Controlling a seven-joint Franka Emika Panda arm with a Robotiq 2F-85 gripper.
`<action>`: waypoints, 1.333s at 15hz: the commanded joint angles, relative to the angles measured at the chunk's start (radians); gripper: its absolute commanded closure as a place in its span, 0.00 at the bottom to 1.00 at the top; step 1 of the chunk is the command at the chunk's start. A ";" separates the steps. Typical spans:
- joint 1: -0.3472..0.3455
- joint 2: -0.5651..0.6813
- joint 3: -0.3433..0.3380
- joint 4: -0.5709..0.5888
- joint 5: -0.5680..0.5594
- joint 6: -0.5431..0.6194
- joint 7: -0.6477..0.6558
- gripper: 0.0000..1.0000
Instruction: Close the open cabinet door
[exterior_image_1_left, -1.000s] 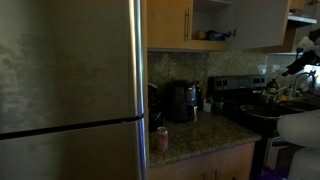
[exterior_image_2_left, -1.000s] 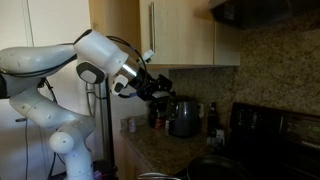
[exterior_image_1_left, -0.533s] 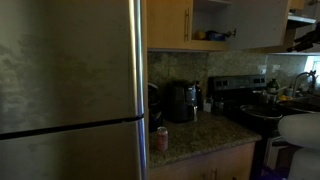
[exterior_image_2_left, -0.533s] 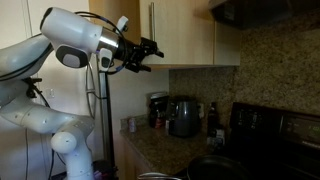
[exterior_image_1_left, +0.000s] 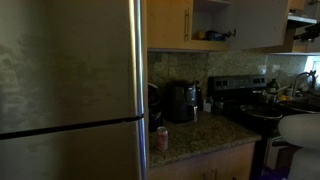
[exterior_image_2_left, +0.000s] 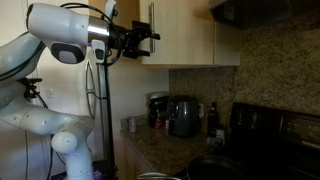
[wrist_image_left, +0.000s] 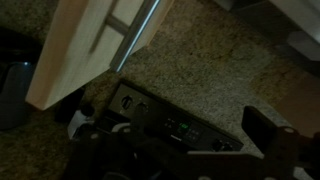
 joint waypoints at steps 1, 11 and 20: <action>0.026 -0.020 0.009 0.037 0.129 0.117 0.018 0.00; 0.276 0.041 0.109 0.038 0.453 0.096 -0.066 0.00; 0.348 0.159 0.235 0.075 0.473 -0.319 0.011 0.00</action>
